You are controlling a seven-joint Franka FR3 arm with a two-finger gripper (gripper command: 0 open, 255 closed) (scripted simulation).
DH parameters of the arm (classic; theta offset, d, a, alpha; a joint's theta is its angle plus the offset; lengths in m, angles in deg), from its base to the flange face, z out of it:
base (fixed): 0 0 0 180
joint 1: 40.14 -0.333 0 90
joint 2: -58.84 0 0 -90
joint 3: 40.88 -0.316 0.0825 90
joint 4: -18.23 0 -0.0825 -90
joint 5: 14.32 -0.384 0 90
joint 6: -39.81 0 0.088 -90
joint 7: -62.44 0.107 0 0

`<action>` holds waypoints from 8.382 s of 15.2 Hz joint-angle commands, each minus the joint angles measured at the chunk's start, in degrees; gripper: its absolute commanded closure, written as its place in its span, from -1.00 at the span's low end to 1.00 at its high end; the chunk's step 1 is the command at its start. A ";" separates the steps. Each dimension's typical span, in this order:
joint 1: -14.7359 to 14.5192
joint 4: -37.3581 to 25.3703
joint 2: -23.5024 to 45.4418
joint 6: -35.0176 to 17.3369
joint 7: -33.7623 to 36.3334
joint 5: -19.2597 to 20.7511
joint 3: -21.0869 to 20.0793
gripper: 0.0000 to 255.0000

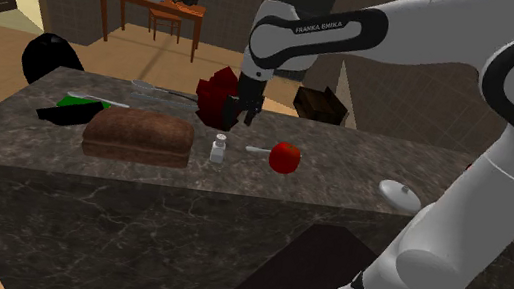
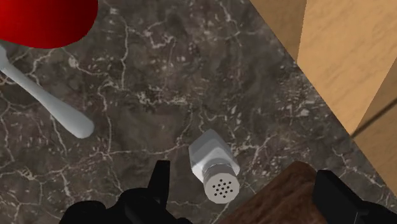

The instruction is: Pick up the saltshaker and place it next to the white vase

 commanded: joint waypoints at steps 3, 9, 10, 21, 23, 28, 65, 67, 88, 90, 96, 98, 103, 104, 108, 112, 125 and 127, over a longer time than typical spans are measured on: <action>-0.10 -7.22 9.30 -1.86 0.12 0.10 -0.05 -1.00; -0.37 -6.56 12.30 -5.51 0.18 0.09 -0.20 -1.00; -0.41 -6.19 12.63 -6.20 0.18 0.08 -0.22 -1.00; -0.48 -5.65 13.17 -7.29 0.18 0.08 -0.25 1.00; -0.48 -5.64 13.17 -7.29 0.18 0.08 -0.25 1.00; -0.49 -5.68 13.21 -7.30 0.19 0.08 -0.25 1.00; 1.89 -13.52 0.09 13.96 -2.03 -0.22 1.59 1.00; 2.88 -9.68 -3.21 13.63 -4.12 -0.33 2.61 1.00; 14.15 13.57 -28.39 17.26 -27.40 7.31 18.17 1.00; 15.39 14.27 -29.70 17.89 -29.85 8.68 20.05 1.00; 19.06 14.82 -32.12 19.59 -37.56 12.94 26.04 1.00; 20.18 14.49 -32.40 20.05 -40.24 14.35 28.16 1.00; 22.62 12.57 -31.89 20.89 -47.20 17.56 33.75 1.00; 23.00 12.00 -31.59 21.01 -48.62 18.14 34.94 1.00; 24.28 9.13 -29.67 21.26 -54.54 20.01 39.83 1.00; 24.91 5.31 -26.58 21.23 -60.80 21.04 45.16 1.00; 22.87 -13.78 -2.57 20.14 -88.99 9.44 69.76 1.00; 26.30 -19.21 8.52 21.25 -98.67 -0.04 74.15 1.00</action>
